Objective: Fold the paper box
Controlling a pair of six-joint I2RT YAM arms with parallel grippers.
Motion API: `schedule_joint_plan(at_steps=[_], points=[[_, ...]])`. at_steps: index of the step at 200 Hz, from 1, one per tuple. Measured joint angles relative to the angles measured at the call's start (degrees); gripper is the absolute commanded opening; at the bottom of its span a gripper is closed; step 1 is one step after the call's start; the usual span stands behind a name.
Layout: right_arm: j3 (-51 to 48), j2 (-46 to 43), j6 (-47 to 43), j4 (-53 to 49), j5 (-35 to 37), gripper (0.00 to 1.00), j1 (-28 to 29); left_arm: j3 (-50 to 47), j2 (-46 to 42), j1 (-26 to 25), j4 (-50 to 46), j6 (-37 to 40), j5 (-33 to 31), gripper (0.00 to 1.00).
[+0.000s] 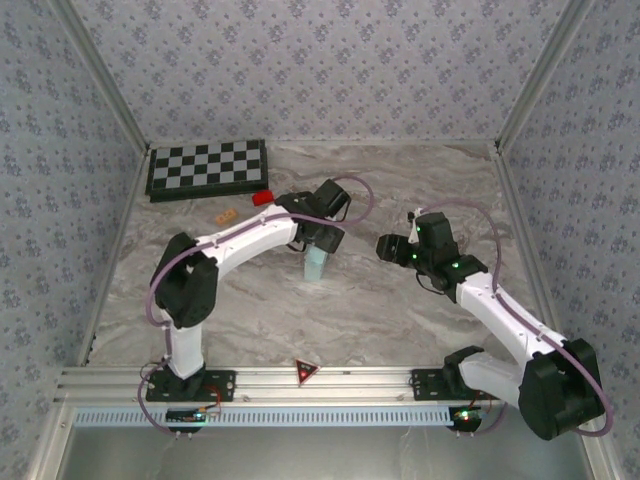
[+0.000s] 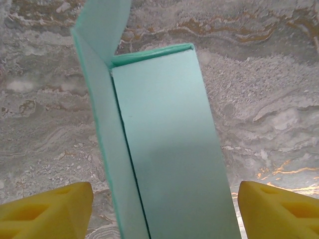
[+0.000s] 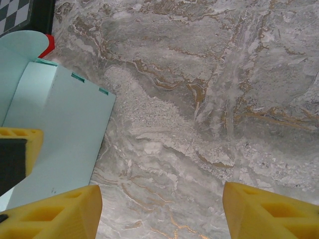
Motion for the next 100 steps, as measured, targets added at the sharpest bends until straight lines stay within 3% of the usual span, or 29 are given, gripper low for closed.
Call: schedule_joint_plan(at_steps=[59,100], points=[[-0.2,0.0,-0.2,0.0,-0.2,0.67,-0.1,0.6,2.0,-0.6,-1.4,1.5,0.9,0.58],[-0.2,0.0,-0.2,0.0,-0.2,0.67,-0.1,0.6,2.0,-0.6,-1.6,3.7,2.0,0.54]])
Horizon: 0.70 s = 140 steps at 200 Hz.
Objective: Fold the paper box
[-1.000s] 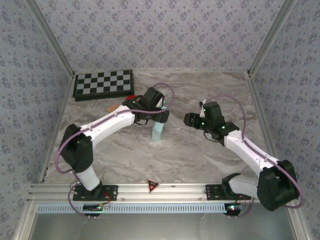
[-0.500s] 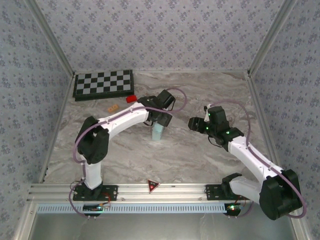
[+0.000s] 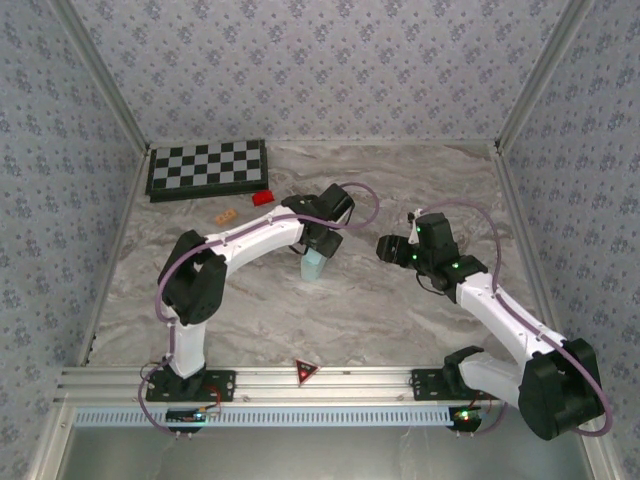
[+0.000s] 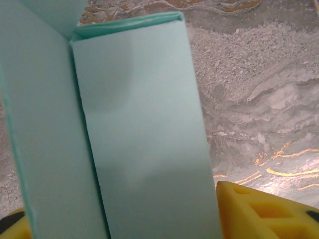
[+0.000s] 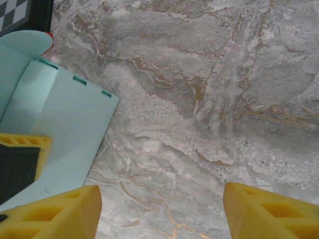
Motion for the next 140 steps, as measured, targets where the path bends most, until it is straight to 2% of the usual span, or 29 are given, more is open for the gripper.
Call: schedule_joint_plan(at_steps=[61,102,140], points=[[0.0,0.0,-0.4,-0.9,0.0,0.68,-0.2,0.0,0.0,0.0,0.5,8.9,3.0,0.54],[0.0,0.0,-0.8,-1.7,0.0,0.68,-0.4,-3.4,-1.2,0.2,5.7,20.4,6.0,0.55],[0.0,0.0,-1.0,-2.1,0.0,0.67,-0.7,-3.8,-1.6,2.3,7.9,30.6,12.3,0.55]])
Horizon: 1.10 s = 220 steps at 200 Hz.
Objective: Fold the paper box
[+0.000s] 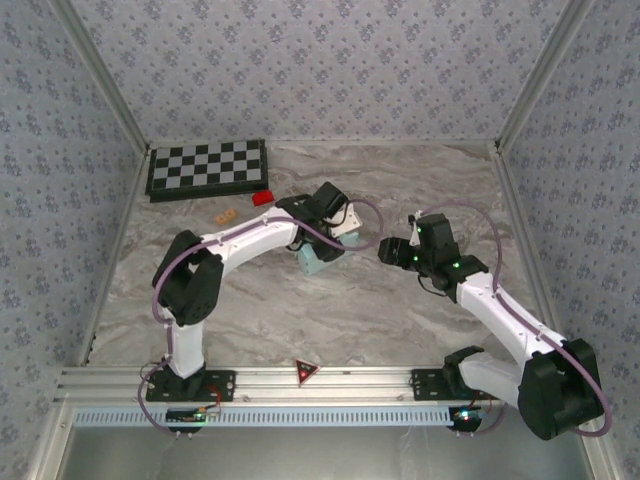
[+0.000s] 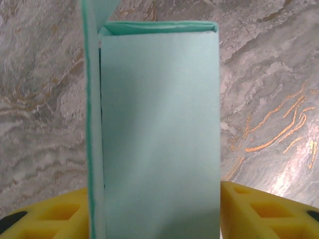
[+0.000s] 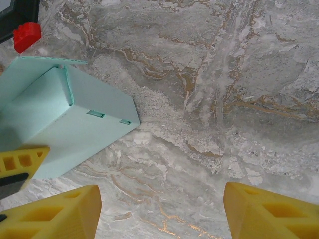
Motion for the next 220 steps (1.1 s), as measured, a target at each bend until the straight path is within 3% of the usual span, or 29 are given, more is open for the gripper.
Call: schedule_joint_plan(at_steps=[80,127,220], points=[[-1.2,-2.9,-0.1,-1.3,0.0,0.68,-1.5,0.8,0.0,2.7,-1.5,20.2,11.3,0.55],[-3.0,-5.5,-0.1,-2.6,0.0,0.68,-2.5,1.4,0.7,2.7,-2.9,29.6,14.5,0.56],[-3.9,-5.9,-0.1,-3.0,0.0,0.69,-3.4,3.7,2.3,2.7,-4.6,35.3,15.1,0.63]])
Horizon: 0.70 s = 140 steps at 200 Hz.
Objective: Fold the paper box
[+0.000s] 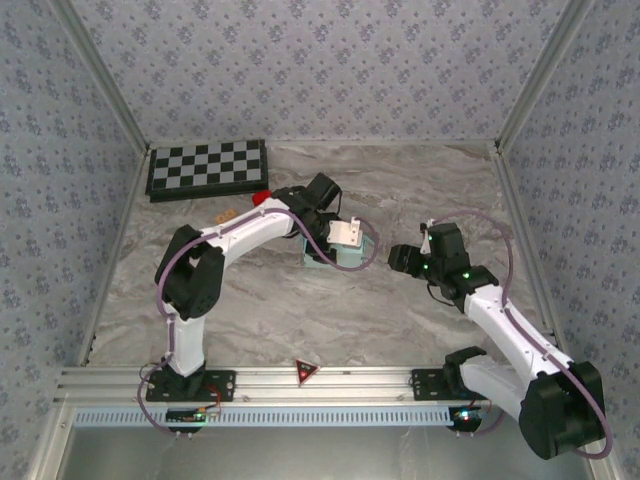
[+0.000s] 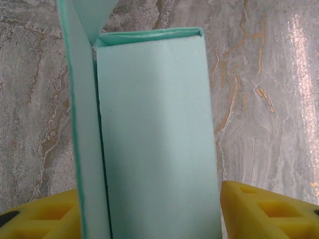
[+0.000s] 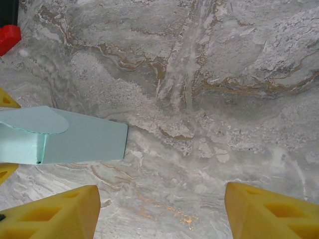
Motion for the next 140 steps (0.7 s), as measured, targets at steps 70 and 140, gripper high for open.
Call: schedule_joint_plan(at_steps=[70,140], points=[[0.0,0.0,0.0,0.0,0.0,0.69,-0.3,-1.4,-1.9,-0.1,3.1,-1.6,0.0,0.71],[1.0,0.9,-2.0,-0.4,0.0,0.7,-0.4,-3.8,-10.2,-0.5,5.6,-4.9,-0.4,0.78]])
